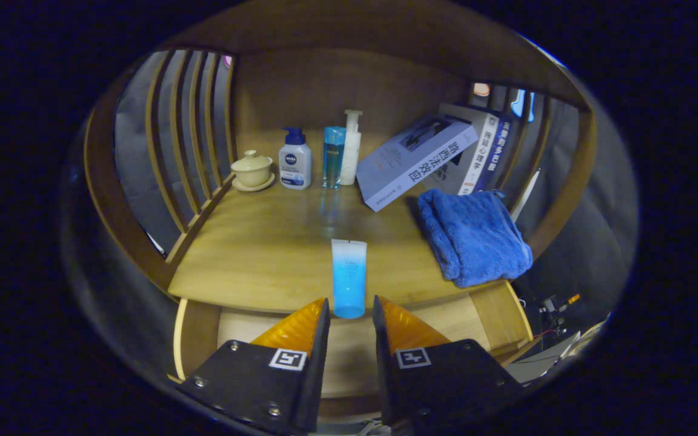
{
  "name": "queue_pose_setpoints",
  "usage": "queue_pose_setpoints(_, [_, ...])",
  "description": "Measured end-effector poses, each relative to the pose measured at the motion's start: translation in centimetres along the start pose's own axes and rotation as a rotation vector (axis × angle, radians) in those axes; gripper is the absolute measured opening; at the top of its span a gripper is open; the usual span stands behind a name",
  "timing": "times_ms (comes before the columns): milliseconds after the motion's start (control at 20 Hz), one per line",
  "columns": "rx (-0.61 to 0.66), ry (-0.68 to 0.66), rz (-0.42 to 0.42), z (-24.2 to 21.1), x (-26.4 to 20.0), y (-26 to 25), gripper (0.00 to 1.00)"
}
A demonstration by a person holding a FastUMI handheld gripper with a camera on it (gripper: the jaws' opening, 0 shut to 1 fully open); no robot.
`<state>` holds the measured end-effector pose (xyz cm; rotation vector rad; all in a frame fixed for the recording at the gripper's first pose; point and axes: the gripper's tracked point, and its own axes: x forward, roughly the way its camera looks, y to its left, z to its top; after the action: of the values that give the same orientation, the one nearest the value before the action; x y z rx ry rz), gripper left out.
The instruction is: Pull open the drawer, take out the items inside it, and place them on the countertop above the cabinet.
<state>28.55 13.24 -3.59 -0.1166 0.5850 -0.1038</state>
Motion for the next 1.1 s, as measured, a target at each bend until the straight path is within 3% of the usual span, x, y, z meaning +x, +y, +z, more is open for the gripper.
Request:
queue_pose_setpoints(300, [0.036, -0.109, -0.012, -4.9, -5.2, -2.3, 0.39])
queue_pose_setpoints(600, [0.084, -0.194, 0.031, -11.2, -9.0, -4.5, 0.39])
queue_pose_setpoints(950, [0.187, -0.236, 0.106, -16.1, -8.1, -5.0, 0.39])
queue_pose_setpoints(1100, [0.176, -0.212, 0.098, -17.3, -6.6, -5.3, 0.59])
